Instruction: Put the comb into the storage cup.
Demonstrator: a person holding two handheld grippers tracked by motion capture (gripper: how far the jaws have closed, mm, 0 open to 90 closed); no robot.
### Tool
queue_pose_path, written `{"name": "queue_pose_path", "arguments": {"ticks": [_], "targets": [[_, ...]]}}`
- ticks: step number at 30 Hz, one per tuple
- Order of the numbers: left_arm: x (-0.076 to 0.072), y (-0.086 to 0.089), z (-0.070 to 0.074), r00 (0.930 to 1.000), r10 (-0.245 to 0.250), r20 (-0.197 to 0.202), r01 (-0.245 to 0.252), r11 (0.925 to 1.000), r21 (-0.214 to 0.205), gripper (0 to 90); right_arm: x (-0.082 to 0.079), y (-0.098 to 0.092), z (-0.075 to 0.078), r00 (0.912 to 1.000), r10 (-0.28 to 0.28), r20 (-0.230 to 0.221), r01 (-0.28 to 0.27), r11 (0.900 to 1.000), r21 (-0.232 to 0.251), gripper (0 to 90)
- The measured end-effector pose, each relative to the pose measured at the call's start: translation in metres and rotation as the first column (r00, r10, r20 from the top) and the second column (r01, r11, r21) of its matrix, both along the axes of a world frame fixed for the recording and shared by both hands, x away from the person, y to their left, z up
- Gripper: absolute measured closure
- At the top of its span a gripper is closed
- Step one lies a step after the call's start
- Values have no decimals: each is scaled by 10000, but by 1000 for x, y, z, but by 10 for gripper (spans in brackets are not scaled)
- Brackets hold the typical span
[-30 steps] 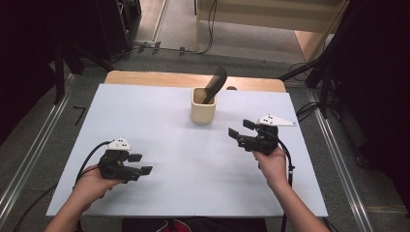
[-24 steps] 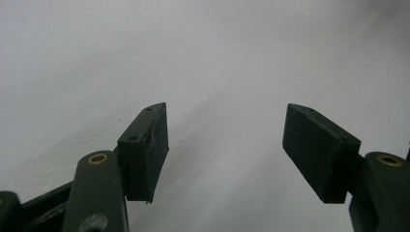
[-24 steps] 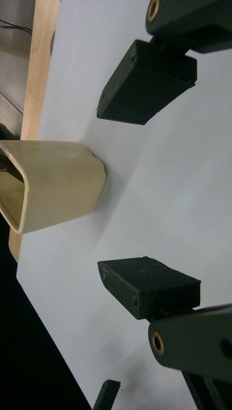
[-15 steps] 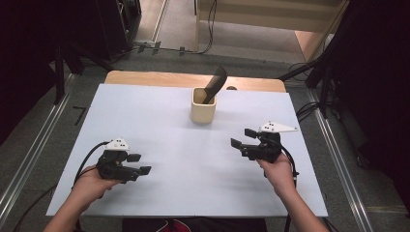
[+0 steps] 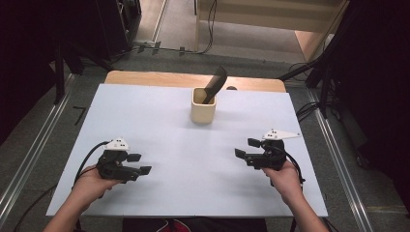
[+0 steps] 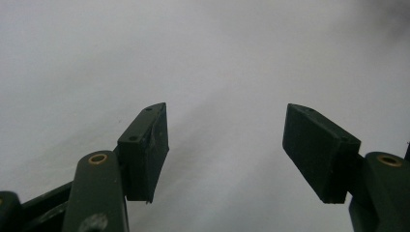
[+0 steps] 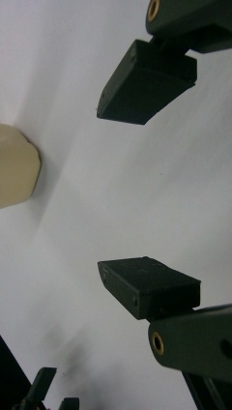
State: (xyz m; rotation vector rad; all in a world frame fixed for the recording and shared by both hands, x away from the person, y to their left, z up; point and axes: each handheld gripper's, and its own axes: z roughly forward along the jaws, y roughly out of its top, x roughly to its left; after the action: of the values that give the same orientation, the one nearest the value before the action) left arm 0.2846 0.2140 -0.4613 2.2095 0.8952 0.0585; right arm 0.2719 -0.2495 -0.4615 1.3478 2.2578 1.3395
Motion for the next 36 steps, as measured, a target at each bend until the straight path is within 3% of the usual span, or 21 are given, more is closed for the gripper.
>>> {"name": "queue_pose_path", "arguments": {"ticks": [12,21,36], "targets": [[0,0,1,10000,-18,3,18,10000,-72,343,-10,-5,-9,9995,65,-315,-74,9995,-296,232],[-1,-1,1,10000,-86,-1,86,9999,-125,343,-17,-11,-16,9978,129,-643,-144,9997,-221,232],[-1,-2,1,9999,-125,26,125,9998,-122,343,-22,-18,-22,9963,341,-783,-373,9985,-394,232]]}}
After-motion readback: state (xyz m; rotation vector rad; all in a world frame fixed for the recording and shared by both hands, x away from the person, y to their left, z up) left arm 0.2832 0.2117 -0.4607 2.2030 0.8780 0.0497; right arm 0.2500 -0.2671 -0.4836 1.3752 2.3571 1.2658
